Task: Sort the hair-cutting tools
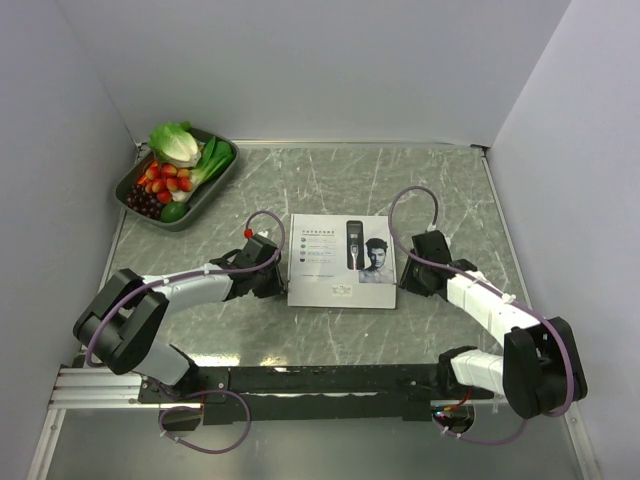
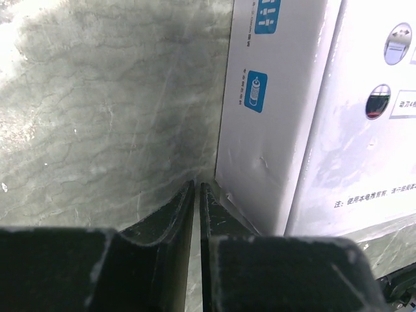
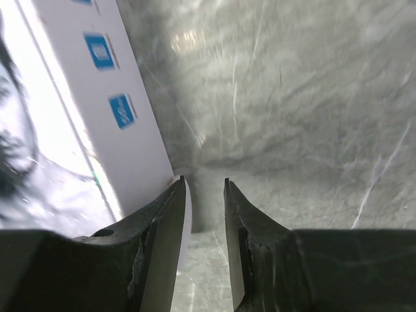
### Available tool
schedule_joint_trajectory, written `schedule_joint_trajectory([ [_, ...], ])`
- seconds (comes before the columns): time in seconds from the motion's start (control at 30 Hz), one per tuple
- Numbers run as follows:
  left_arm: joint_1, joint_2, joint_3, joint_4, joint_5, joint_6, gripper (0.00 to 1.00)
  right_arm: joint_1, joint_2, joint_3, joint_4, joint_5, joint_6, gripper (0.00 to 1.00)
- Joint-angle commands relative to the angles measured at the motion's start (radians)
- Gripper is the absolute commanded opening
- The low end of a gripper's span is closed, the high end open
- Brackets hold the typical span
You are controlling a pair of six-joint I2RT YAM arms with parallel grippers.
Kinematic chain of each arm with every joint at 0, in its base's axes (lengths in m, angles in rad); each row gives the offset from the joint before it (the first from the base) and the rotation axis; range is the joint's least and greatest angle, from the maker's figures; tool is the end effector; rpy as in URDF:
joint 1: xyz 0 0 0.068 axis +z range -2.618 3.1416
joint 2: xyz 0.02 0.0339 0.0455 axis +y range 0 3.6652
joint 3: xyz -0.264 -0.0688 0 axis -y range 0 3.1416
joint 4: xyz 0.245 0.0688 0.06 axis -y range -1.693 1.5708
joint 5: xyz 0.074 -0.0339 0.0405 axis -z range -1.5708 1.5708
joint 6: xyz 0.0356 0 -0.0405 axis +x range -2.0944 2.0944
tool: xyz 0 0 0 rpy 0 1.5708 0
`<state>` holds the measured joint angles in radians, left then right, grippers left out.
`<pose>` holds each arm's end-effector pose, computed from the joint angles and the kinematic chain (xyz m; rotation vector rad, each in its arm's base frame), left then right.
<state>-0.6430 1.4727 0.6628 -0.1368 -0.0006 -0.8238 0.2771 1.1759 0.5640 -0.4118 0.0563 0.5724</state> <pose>0.2166 -0.1622 0.1512 -0.2368 2.6100 -0.5653 0.2030 0.0556 0.1720 0.4045 2.5793 0.2349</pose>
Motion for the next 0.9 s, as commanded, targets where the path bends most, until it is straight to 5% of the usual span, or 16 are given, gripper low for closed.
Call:
schedule_joint_trajectory([
  [0.0, -0.003, 0.006, 0.023, 0.020, 0.005, 0.017, 0.14, 0.005, 0.018, 0.062, 0.025, 0.054, 0.020, 0.38],
  [0.87, -0.003, 0.006, 0.043, 0.031, 0.048, 0.023, 0.14, 0.005, 0.093, 0.073, -0.005, -0.154, -0.058, 0.38],
])
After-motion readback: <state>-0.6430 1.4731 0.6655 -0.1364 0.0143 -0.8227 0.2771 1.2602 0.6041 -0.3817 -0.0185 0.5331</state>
